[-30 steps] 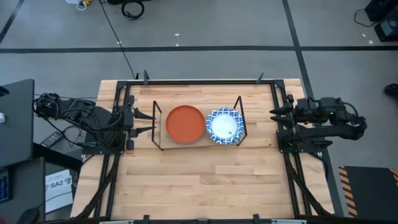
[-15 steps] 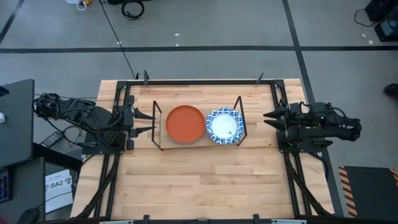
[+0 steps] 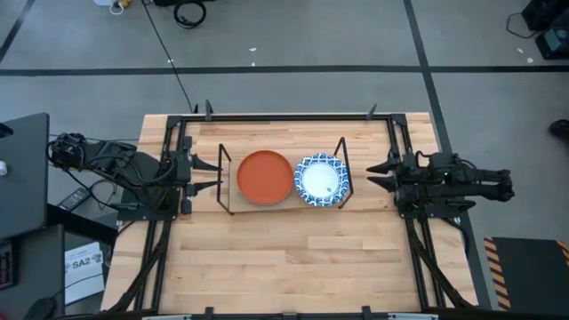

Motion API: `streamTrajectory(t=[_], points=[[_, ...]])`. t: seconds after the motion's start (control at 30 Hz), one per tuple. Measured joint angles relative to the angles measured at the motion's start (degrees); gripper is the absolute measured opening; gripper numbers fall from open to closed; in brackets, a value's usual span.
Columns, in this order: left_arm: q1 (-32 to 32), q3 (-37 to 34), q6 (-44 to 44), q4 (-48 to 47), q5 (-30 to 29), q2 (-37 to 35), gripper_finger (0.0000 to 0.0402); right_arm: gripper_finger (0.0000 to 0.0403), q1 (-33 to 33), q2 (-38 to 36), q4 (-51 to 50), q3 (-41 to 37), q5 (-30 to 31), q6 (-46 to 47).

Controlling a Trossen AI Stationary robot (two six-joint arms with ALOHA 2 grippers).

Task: Place and stack plates onto a shelf
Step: Return to Home Position

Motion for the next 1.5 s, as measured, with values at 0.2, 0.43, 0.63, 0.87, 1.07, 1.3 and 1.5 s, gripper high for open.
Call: streamTrajectory(t=[0.2,0.43,0.63,0.87,1.07,1.3,1.5], points=[[0.0,0.0,0.0,-0.01,0.0,0.0,0.0146,0.014,0.0,-0.02,6.57,-4.97,0.0,-1.09],[0.0,0.0,-0.02,-0.01,0.0,0.0,0.0146,0.014,0.0,-0.02,12.66,-9.47,0.23,-2.1],[0.0,0.0,-0.04,-0.01,0.0,0.0,0.0146,0.014,0.0,-0.02,15.74,-11.8,1.99,-2.12],[0.0,0.0,-0.04,-0.01,0.0,0.0,0.0146,0.014,0.0,0.0,20.52,-14.4,2.1,-3.21],[0.0,0.0,-0.07,-0.01,0.0,0.0,0.0146,0.014,0.0,0.01,23.37,-16.55,2.12,-3.42],[0.0,0.0,-0.07,0.13,0.02,-0.12,0.0146,0.014,0.0,0.0,23.29,-16.55,2.1,-3.43],[0.0,-0.02,-1.9,-0.3,5.29,-6.22,0.0146,0.014,-0.02,0.0,23.18,-16.55,2.11,-3.43]])
